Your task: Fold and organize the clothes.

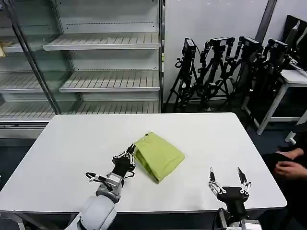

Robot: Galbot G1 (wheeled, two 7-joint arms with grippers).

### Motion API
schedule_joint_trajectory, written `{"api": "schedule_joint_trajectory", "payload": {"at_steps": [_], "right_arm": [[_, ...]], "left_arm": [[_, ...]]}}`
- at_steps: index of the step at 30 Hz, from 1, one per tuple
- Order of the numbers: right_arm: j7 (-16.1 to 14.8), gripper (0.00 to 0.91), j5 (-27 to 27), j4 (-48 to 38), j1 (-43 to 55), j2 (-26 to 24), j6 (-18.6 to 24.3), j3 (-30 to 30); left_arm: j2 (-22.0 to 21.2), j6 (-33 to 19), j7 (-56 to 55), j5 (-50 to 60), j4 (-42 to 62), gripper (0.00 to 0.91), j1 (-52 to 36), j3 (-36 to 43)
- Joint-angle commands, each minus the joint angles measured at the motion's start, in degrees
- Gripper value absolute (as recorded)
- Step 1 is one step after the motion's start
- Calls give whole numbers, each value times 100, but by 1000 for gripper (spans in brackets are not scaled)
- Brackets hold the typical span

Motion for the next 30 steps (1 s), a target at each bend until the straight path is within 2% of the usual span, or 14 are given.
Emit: {"api": "schedule_joint_trajectory", "payload": {"at_steps": [1,2,3,4,6,8,17,18,21,22,25,26,27,30], "right_arm": [[-4,907,-4,10,-25,0,13,60],[-4,907,-3,17,-28,3,13,64],[-5,907,-5,24,-31,7,12,65],[-6,907,-9,42,-36,22,11,64],[-7,907,-20,52,-44,39,11,59],[-3,907,-36,61,-61,55,11,53],[-11,907,164,294,-164,45,-180,2],[3,907,628,402,-86,-26,-389,-73],[164,907,1450,464,324,-179,-1144,-271],[188,907,1711,427,461,-212,-1259,-316],[554,907,3474,272,908,-257,-1611,-452],[678,907,3718,223,1068,-251,-1706,-516],[766,907,4254,54,1212,-241,-1778,-573],[1116,907,5057,-346,1822,-128,-1916,-925]], "left_arm": [[370,-363,248,1109,-66,71,417,-10],[421,-338,365,1297,-23,282,472,-20],[488,-278,483,1574,11,675,554,-34],[525,-213,600,1706,12,907,588,-46],[625,-45,991,2279,-12,907,707,-90],[645,-47,1009,2258,-63,907,749,-87],[381,7,455,-453,-620,907,335,4],[362,18,369,-845,-655,907,317,-58],[330,-39,218,-1387,-793,907,406,-384],[308,-71,181,-1479,-865,907,529,-584],[230,-77,51,-1764,-1162,907,916,-1026],[166,-88,-18,-1808,-1245,907,1103,-1162],[100,-103,-75,-1853,-1388,907,1236,-1293],[-95,-176,-307,-2133,-1637,907,1604,-1691]]}}
